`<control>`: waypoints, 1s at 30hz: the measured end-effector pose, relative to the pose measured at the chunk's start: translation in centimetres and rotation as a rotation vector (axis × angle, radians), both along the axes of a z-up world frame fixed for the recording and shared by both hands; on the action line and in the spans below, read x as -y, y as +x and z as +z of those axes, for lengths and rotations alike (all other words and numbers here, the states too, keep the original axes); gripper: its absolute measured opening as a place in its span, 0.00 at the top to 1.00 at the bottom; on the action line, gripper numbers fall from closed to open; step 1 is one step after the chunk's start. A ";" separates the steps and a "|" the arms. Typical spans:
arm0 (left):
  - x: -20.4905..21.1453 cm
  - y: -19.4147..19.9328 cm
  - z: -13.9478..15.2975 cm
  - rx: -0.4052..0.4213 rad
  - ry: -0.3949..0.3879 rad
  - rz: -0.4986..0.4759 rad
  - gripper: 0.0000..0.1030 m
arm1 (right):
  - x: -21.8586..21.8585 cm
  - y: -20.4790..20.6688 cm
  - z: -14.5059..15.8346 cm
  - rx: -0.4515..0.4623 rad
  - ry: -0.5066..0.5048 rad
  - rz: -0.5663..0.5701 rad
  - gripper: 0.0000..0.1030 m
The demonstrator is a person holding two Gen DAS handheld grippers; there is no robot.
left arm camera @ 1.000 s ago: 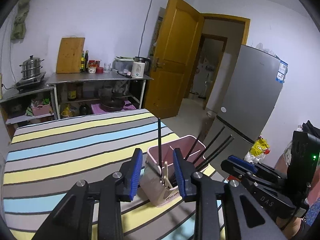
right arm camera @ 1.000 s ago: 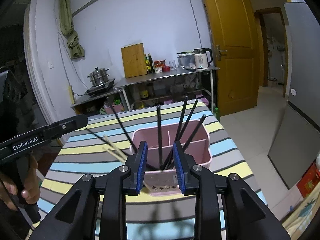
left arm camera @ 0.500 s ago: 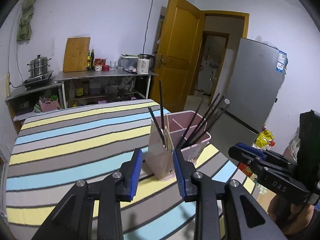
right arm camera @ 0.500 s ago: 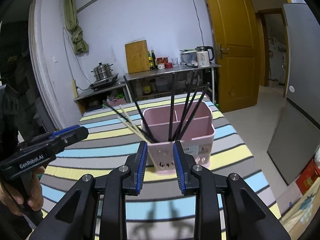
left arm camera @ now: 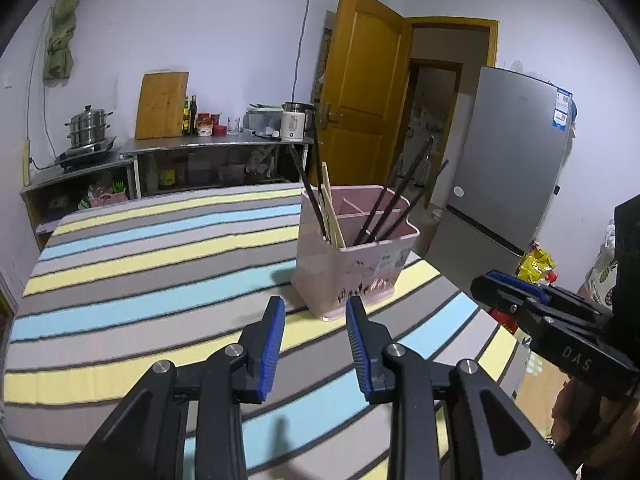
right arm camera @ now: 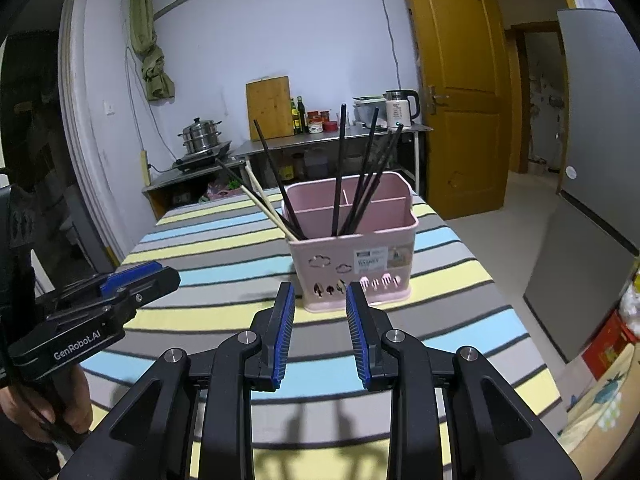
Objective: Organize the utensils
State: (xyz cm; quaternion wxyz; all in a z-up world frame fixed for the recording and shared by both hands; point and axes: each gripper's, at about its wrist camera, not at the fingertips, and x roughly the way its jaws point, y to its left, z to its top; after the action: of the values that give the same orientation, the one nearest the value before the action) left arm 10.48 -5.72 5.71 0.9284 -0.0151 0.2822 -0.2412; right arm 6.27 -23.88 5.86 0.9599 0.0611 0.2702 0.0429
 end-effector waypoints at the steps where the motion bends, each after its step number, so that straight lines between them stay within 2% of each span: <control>1: -0.1 -0.4 -0.3 -0.001 -0.002 0.001 0.70 | -0.1 -0.3 -0.1 0.002 -0.009 -0.002 0.73; 30: -0.3 -1.3 -1.1 0.003 0.017 0.025 0.70 | -0.8 -2.1 -1.0 0.010 -0.036 0.004 0.73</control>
State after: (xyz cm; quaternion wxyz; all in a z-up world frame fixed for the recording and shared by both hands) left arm 9.17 -5.39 4.63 0.9320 -0.0102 0.2825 -0.2270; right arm 4.22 -23.06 4.82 0.9620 0.0432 0.2665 0.0402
